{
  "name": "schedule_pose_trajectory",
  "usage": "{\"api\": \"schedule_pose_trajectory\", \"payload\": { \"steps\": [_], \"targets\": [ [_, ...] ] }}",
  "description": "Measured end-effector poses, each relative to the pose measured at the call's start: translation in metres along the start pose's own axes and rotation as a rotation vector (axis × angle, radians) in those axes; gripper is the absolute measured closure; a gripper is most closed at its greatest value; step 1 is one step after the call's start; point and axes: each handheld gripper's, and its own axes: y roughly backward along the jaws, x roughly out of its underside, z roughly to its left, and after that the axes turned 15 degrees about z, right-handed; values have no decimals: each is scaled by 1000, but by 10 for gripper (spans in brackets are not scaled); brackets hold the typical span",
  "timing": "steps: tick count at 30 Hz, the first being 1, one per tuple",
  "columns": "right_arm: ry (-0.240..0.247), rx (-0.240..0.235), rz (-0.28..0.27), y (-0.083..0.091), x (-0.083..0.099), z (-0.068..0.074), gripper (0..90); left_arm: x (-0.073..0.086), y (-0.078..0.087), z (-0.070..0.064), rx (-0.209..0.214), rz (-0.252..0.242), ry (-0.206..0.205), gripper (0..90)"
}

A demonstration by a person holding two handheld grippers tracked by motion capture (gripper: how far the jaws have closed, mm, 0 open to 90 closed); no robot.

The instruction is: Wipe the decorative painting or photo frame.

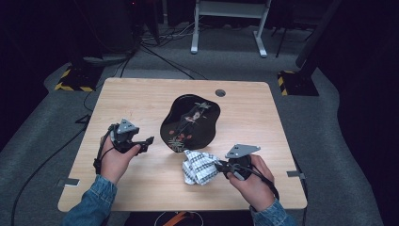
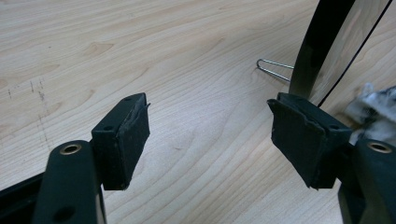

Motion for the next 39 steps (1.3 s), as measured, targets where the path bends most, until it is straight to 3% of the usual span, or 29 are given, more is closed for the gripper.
{"api": "schedule_pose_trajectory", "payload": {
  "steps": [12, 18, 22, 30, 39],
  "targets": [
    [-149, 85, -43, 41, 21, -28, 820, -3, -4, -3, 6, 2, -5, 283],
    [-242, 98, -41, 49, 30, -42, 817, -3, -5, -3, 7, 8, -11, 283],
    [-274, 109, -43, 50, 33, -48, 813, -3, -4, -4, 9, 4, -9, 284],
    [-358, 124, -33, 34, 40, -65, 806, -6, -2, -6, 12, -15, -25, 283],
    [-454, 102, 73, -8, 53, -87, 785, -5, -2, -5, 10, -14, -21, 283]
  ]
}}
